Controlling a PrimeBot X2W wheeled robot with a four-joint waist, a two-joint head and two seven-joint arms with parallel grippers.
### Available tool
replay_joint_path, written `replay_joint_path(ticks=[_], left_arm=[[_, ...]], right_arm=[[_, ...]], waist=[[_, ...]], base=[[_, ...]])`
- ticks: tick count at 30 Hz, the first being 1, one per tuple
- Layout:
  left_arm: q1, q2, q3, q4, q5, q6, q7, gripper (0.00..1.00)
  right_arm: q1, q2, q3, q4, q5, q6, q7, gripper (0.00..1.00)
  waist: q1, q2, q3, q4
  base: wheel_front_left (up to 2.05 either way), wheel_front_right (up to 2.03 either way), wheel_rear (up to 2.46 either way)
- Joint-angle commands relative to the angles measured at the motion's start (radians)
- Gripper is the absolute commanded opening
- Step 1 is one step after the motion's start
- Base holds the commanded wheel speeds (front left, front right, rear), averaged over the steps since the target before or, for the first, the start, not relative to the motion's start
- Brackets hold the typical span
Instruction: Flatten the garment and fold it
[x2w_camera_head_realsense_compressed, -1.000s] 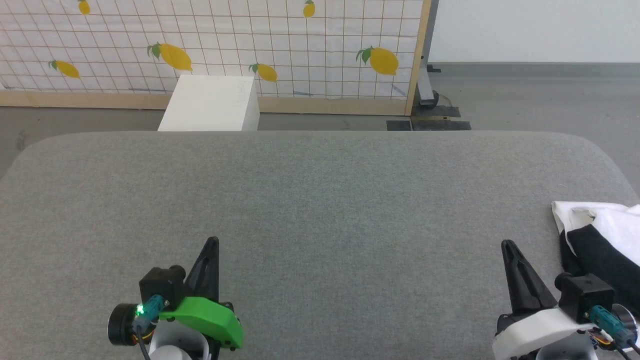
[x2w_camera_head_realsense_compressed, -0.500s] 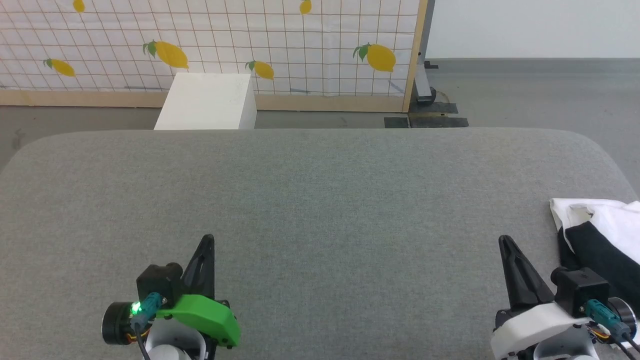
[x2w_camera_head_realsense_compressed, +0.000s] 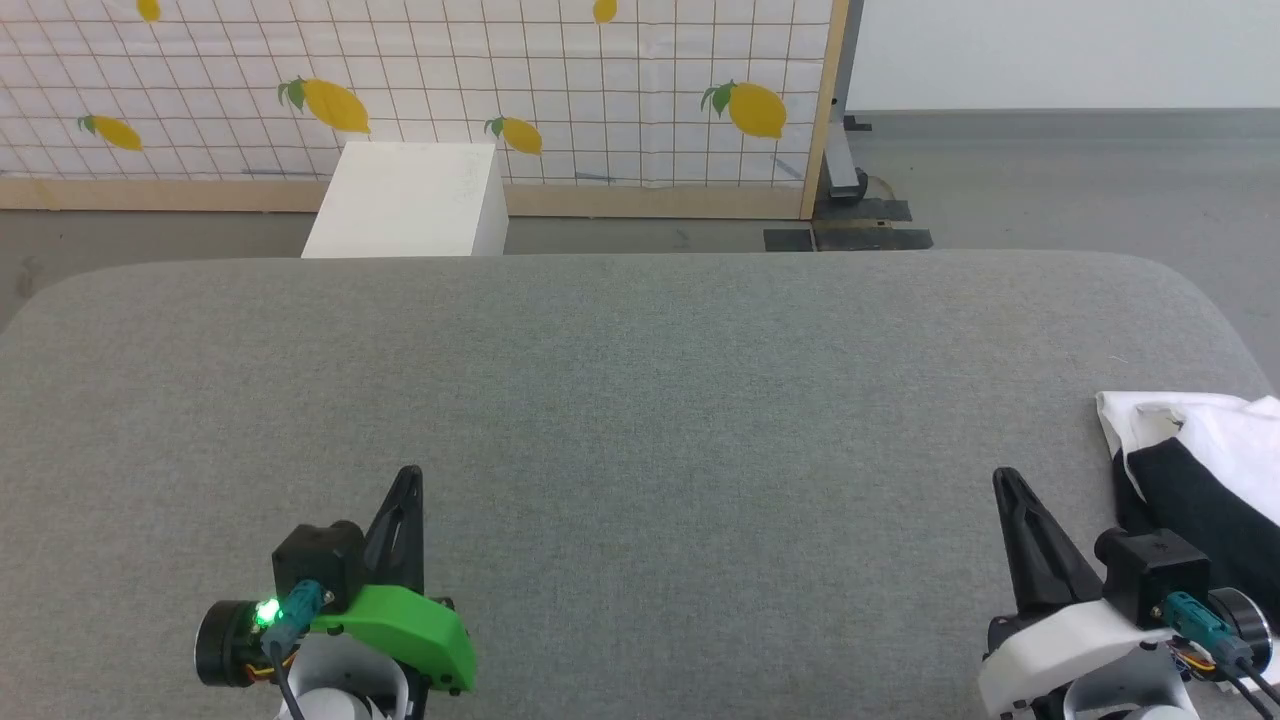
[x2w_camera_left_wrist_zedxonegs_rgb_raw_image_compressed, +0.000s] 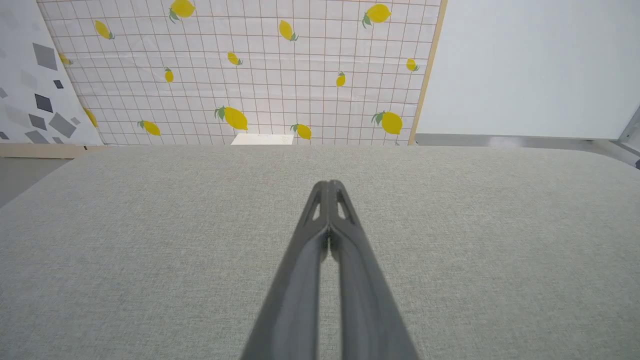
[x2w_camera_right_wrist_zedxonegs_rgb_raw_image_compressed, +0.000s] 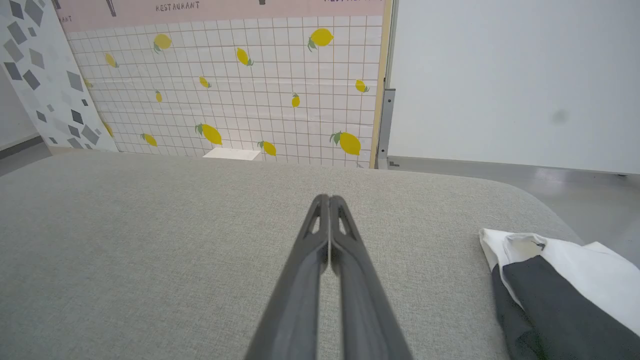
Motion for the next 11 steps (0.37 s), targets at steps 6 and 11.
replay_joint_path(ticks=[6,11], left_arm=[[0.017,-0.003,0.008,-0.022,0.016,0.013,0.016,0.0],[0.019,-0.004,0.011,-0.034,0.024,0.017,0.027,0.0]], right_arm=[[-0.02,0.001,0.003,-0.007,-0.012,-0.001,0.009,0.0],[-0.023,0.001,0.004,-0.009,-0.018,-0.001,0.015,0.0]], waist=[[0.0,0.0064,0.003,-0.003],[0.0,0.0069,0.005,-0.005]], base=[[0.0,0.0,0.0],[0.0,0.0,0.0]])
